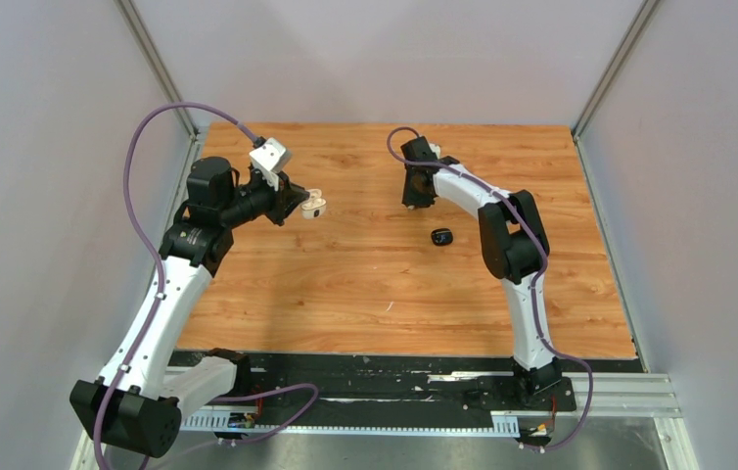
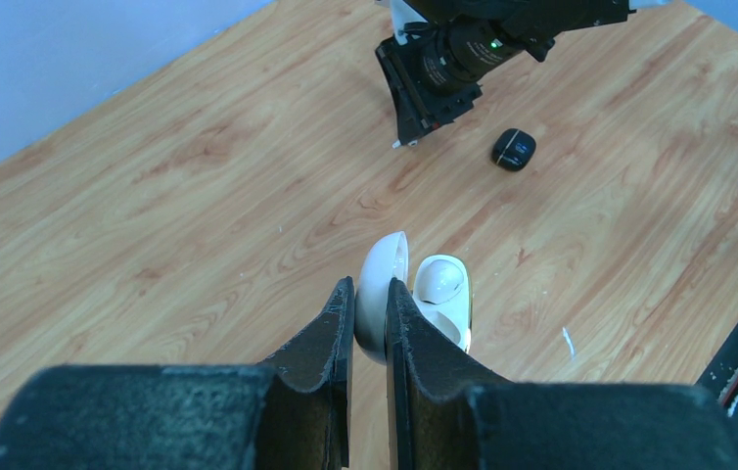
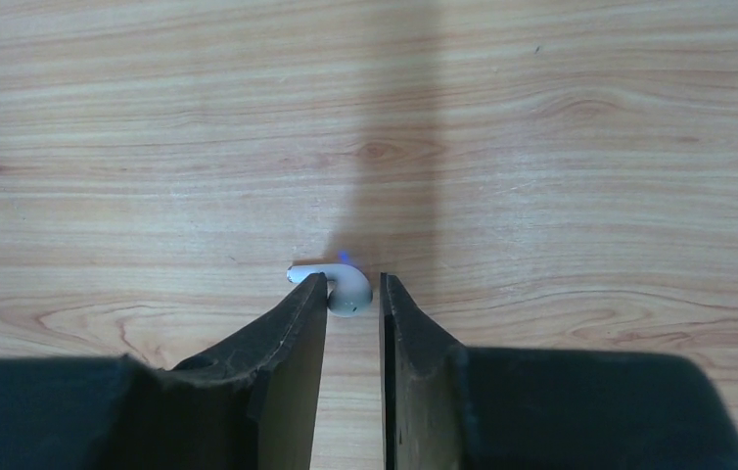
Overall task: Insert the wireless bluetooth earbuds into the charging case
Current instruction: Pick up the earbud from the center of the board.
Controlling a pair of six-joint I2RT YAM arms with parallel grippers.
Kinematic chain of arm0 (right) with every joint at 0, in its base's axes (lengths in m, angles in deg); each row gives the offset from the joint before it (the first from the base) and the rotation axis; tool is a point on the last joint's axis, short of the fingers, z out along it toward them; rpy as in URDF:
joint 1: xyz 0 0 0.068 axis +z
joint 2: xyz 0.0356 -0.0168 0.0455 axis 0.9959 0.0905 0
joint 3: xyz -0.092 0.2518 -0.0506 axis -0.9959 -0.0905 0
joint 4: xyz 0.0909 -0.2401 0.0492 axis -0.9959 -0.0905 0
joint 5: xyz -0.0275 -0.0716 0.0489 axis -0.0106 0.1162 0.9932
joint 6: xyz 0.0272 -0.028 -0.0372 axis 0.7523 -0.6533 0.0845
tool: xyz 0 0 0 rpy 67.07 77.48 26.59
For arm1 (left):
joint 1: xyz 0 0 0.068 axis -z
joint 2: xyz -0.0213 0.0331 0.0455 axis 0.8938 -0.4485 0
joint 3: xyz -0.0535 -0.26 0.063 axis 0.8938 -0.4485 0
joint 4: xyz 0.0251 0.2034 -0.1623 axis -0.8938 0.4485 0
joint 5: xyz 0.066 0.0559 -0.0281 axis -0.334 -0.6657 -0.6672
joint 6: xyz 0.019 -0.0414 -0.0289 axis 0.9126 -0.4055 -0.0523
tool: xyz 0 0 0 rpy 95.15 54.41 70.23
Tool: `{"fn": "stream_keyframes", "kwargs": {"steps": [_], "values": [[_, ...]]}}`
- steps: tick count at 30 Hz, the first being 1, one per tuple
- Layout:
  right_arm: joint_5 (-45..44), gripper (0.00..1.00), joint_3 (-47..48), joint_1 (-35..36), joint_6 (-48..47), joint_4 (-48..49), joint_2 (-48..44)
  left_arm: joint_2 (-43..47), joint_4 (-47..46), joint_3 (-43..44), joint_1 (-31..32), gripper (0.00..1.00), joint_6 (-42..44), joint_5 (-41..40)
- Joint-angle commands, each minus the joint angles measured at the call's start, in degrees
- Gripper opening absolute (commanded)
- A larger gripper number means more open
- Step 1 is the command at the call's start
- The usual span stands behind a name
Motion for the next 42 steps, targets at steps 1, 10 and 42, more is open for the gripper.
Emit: {"fn": "stream_keyframes", "kwargs": {"steps": [1, 10, 42], "values": [[1.23, 0.23, -0.83, 0.30, -0.92, 0.79, -0.96, 0.34, -1.09, 2.37, -0.29, 0.00, 0.59, 0.02], [2.94, 0.16, -1.24, 0.30, -4.49, 2.53, -2.31, 0.53, -2.15, 1.52, -0.29, 0.00, -0.03, 0.09], [35.46, 0.00, -25.43, 11.70, -84.90, 30.76, -47.74, -6.74, -4.73, 2.42, 1.42, 0.00, -2.03, 1.85]]}}
